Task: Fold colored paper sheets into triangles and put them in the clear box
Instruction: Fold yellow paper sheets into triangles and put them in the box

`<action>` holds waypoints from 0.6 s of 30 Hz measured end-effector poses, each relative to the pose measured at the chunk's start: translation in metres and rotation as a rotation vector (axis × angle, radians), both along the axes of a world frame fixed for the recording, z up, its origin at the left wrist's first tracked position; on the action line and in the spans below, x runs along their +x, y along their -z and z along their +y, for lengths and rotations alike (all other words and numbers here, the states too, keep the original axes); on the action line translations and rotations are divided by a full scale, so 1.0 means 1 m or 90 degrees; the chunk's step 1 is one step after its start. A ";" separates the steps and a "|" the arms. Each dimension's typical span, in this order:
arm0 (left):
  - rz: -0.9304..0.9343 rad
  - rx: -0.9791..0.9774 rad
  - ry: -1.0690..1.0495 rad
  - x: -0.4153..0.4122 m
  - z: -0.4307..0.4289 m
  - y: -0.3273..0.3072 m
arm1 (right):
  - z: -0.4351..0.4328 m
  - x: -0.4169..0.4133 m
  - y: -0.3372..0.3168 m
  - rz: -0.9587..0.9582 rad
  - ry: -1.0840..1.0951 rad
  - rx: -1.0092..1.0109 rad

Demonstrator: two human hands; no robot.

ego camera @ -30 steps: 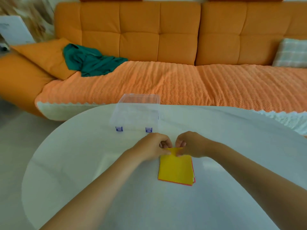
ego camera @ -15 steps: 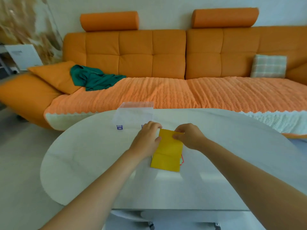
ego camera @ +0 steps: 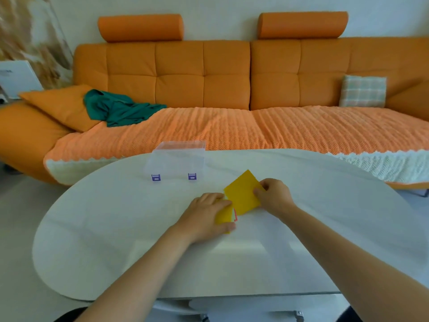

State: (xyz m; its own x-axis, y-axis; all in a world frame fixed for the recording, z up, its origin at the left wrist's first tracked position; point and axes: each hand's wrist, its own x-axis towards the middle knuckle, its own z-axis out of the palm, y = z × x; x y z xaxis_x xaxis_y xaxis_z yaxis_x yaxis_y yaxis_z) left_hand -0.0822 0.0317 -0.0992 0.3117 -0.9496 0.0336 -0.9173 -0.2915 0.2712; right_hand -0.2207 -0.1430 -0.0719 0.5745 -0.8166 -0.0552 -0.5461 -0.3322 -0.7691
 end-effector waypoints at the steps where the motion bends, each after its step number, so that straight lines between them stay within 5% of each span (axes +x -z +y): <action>1: -0.001 0.002 -0.007 0.009 0.005 -0.001 | 0.001 0.003 0.001 0.007 -0.004 -0.012; 12: 0.017 0.014 -0.115 0.082 0.036 -0.009 | 0.015 0.029 0.011 0.038 -0.069 -0.055; 18: 0.009 -0.175 0.025 0.056 0.013 -0.012 | 0.015 0.040 -0.001 -0.072 -0.049 0.109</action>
